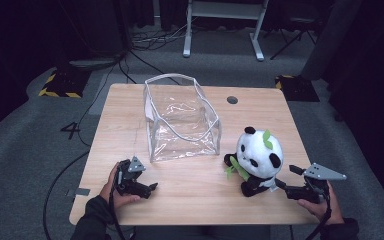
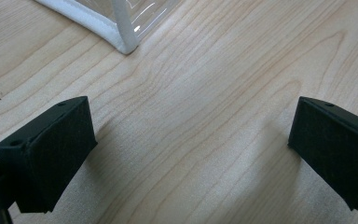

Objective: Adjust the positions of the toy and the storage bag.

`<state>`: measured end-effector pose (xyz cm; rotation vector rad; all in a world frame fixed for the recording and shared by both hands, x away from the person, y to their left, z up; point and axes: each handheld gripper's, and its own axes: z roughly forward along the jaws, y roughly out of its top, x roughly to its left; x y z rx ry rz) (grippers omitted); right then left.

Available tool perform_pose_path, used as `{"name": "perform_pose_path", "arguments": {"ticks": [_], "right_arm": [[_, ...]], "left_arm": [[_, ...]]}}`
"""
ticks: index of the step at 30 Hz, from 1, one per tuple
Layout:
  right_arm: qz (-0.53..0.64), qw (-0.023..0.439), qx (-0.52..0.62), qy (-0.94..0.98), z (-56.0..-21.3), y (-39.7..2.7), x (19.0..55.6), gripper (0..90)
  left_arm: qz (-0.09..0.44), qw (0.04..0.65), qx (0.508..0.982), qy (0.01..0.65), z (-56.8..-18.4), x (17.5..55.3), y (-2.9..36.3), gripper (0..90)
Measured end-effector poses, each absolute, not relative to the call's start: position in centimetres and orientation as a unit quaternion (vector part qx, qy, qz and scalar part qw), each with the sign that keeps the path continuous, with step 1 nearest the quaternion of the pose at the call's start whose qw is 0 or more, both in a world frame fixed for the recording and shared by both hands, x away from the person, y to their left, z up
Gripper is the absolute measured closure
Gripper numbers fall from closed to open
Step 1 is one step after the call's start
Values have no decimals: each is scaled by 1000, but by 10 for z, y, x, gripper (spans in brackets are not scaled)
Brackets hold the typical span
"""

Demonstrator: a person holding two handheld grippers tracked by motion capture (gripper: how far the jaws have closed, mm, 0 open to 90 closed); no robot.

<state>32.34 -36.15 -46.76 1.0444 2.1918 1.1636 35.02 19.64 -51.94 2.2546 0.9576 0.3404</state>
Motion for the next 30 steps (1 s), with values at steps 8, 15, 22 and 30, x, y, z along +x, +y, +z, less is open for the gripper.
{"name": "perform_pose_path", "arguments": {"ticks": [8, 15, 22, 30], "right_arm": [[437, 235, 371, 785, -451, -358, 317, 186], [445, 246, 361, 782, -440, -355, 314, 183], [453, 273, 357, 770, -422, -350, 308, 182], [466, 282, 356, 759, -405, -342, 305, 185]], "left_arm": [[130, 328, 861, 366, -519, 350, 196, 5], [130, 328, 861, 366, -519, 350, 196, 5], [129, 328, 861, 366, -519, 350, 196, 5], [130, 328, 861, 366, -519, 350, 196, 6]]}}
